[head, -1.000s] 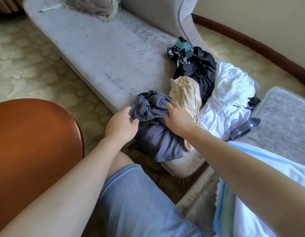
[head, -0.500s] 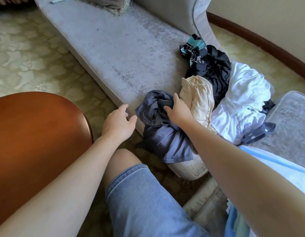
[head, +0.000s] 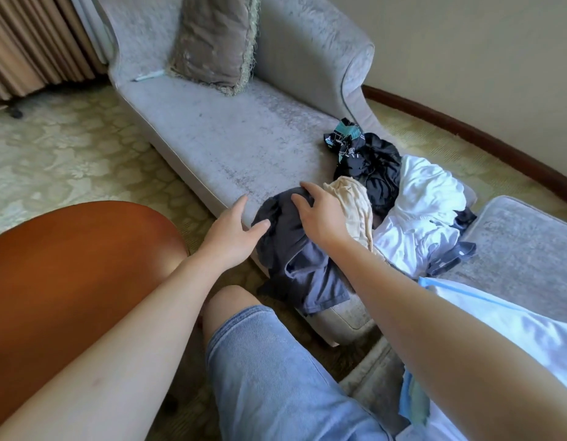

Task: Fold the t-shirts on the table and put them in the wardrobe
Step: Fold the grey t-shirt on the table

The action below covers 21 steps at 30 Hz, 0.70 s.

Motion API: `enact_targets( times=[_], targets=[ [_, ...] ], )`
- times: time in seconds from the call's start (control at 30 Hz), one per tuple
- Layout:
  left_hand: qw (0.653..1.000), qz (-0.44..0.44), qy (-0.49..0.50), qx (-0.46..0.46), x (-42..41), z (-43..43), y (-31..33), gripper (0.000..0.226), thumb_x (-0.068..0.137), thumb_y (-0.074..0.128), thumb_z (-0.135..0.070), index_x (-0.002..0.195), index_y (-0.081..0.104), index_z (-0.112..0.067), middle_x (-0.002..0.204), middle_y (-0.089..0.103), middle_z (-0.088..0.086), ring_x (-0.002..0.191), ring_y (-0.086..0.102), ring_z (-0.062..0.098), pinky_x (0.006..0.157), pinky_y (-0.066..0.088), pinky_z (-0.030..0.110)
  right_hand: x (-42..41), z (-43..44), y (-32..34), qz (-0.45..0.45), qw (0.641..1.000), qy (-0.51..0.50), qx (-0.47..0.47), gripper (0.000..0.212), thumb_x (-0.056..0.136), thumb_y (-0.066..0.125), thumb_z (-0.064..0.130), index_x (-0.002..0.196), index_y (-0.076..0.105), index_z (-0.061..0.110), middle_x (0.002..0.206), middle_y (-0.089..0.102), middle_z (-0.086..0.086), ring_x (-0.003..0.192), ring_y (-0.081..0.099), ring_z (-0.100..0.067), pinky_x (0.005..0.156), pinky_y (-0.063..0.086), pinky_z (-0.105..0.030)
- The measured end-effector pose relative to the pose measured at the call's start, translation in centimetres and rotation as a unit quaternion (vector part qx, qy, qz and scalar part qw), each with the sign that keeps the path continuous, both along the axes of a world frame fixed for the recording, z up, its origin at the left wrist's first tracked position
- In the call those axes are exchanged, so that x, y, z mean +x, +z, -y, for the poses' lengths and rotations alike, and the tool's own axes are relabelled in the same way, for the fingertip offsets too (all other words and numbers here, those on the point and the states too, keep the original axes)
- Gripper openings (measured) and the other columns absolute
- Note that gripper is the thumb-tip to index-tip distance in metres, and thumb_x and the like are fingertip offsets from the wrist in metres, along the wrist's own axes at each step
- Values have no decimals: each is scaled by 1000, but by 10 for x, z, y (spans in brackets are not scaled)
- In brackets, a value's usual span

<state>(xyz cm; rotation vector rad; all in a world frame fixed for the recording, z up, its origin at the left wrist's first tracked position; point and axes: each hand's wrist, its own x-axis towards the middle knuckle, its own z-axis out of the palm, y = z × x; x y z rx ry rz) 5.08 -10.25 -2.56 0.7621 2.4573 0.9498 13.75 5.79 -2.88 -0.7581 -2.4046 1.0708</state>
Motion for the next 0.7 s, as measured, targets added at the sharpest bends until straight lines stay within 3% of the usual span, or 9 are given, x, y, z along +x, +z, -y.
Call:
enact_targets(
  times=[0.17,0.27,0.33,0.4,0.5,0.6,0.7],
  targets=[
    [998,-10,1,55,14,15,34,87,90,59,-54,155,6,-33,161,20,-4,144,29,20,113,34,42,4,32,50,-94,995,-18,-1,25,99,51,28,114,64,12,105,69,-4,98,61,-22,83,48,-35],
    [995,-13,12,101,22,24,56,91,89,63,-51,156,4,-32,159,24,-5,142,34,18,104,37,32,10,46,84,-145,989,-13,-6,23,99,52,27,112,64,12,105,68,-1,97,59,-17,83,45,-29],
    [991,-22,24,131,27,29,71,93,87,65,-49,156,5,-31,155,33,-3,137,41,18,101,40,32,15,55,108,-180,984,0,-4,22,99,53,25,113,64,12,108,67,0,98,57,-12,82,42,-23],
    [987,-30,25,158,32,34,86,90,87,68,-45,155,12,-30,138,49,-5,123,52,16,97,45,34,17,67,131,-216,976,13,-6,23,98,54,23,116,64,12,111,67,2,100,57,-10,84,41,-21],
    [971,-40,13,237,41,42,107,62,87,71,-32,141,40,-29,117,62,-14,106,61,6,93,51,33,15,86,162,-271,962,37,-22,25,97,54,19,119,64,11,115,67,1,108,58,-13,92,44,-25],
    [953,-55,45,295,45,57,131,49,90,68,-20,135,49,-22,119,64,-6,108,62,9,84,52,29,11,105,189,-307,949,61,-21,27,97,54,17,122,63,9,121,65,-2,114,56,-13,93,41,-19],
    [942,-87,82,315,42,82,158,58,91,68,-21,142,42,-23,130,59,-5,118,58,13,95,51,39,5,124,214,-337,938,78,-33,30,97,54,13,125,62,7,126,64,-4,119,55,-15,99,39,-22]
  ],
)
